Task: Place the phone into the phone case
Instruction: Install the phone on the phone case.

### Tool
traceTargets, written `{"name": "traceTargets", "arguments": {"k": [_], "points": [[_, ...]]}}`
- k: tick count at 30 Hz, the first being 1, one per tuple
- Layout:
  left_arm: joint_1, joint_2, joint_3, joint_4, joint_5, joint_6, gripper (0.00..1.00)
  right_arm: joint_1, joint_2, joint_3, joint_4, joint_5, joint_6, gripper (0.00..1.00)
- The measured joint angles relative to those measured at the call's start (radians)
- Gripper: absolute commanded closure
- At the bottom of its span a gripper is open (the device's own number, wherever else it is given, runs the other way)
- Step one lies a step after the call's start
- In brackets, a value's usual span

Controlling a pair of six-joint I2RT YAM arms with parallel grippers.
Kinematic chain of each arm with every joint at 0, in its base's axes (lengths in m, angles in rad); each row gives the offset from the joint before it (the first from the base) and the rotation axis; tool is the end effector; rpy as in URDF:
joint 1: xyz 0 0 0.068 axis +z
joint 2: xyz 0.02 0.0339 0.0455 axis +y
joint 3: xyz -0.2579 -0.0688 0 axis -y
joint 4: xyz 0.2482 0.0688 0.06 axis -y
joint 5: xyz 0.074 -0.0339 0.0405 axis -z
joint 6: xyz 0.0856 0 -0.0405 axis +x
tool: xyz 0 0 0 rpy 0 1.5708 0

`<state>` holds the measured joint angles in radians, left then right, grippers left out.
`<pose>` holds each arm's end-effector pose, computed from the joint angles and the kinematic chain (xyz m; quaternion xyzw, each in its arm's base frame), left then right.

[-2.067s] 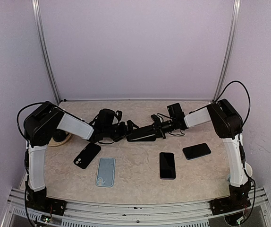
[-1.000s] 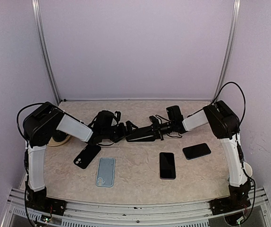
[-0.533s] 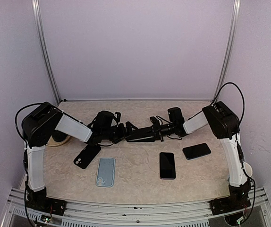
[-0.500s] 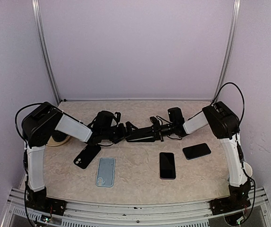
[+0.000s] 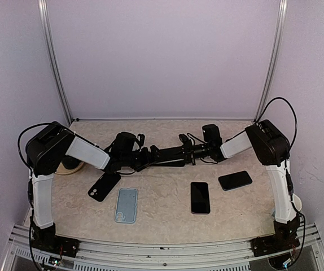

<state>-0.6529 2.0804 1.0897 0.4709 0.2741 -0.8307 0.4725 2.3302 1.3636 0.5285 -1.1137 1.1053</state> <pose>0.3575 -0.3026 0.0862 -0.0078 0.8597 -0.4229 0.2865 0.4006 0.2910 0.0829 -0.0466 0.7691 0.6375 0.0045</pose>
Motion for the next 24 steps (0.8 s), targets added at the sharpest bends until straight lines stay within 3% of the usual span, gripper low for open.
{"name": "traceTargets", "arguments": {"k": [16,24], "points": [[0.01,-0.002,-0.038,0.083,0.165,-0.017,0.15,0.007,-0.021,-0.015,-0.008,-0.035,-0.081,1.0],[0.017,-0.01,-0.068,0.167,0.226,-0.041,0.27,0.016,-0.031,-0.021,-0.009,-0.055,-0.109,1.0]]}}
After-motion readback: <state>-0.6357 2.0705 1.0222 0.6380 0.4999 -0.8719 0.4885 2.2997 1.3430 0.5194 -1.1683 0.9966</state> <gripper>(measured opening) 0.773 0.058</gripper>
